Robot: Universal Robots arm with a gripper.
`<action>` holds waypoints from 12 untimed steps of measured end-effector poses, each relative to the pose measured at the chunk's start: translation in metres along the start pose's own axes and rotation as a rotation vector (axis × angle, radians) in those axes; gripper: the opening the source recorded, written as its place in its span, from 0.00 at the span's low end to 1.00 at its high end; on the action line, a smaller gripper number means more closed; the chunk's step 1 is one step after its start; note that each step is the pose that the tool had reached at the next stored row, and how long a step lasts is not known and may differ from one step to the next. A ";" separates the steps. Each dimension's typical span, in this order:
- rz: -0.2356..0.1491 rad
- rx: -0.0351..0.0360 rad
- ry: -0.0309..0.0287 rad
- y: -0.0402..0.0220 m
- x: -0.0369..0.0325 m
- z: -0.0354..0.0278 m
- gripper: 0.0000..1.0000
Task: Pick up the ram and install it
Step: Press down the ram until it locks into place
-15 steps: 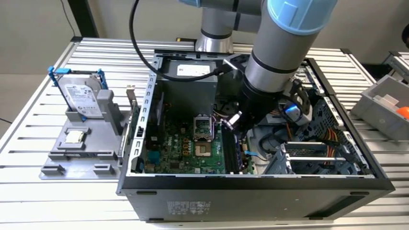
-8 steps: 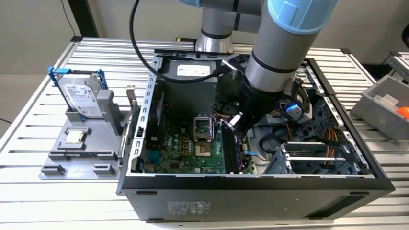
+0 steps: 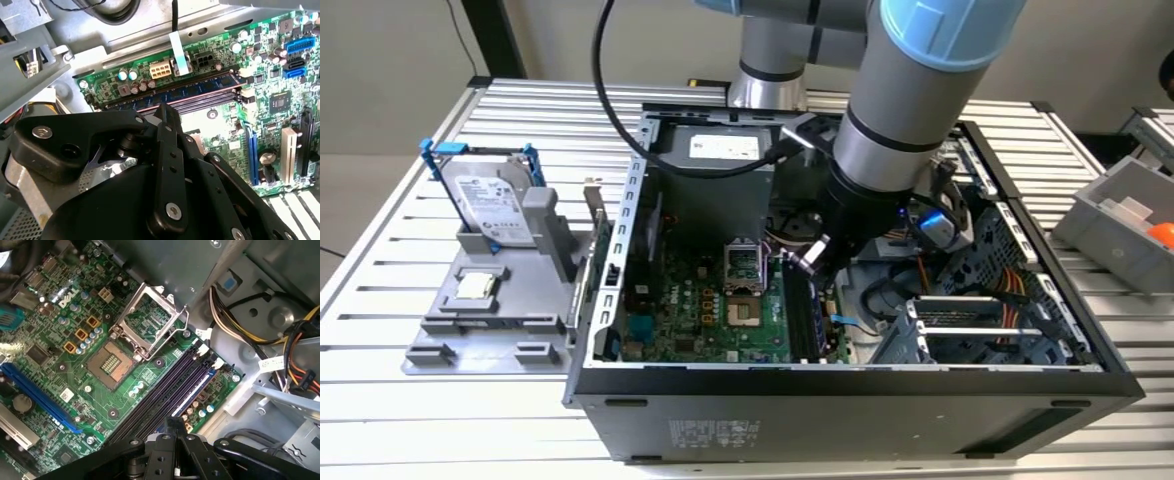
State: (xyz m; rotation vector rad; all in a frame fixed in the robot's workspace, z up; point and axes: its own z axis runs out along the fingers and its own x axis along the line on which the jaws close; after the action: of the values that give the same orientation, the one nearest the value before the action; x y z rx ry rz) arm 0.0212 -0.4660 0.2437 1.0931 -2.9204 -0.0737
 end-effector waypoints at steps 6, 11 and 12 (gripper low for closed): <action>-0.045 0.0002 0.0023 -0.0001 -0.0008 0.0000 0.00; -0.082 0.0003 0.0043 0.0002 -0.0013 0.0001 0.00; -0.091 0.0003 0.0047 0.0003 -0.0014 0.0001 0.00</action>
State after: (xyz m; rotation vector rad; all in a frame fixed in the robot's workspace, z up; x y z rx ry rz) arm 0.0220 -0.4649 0.2436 1.2243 -2.8657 -0.0721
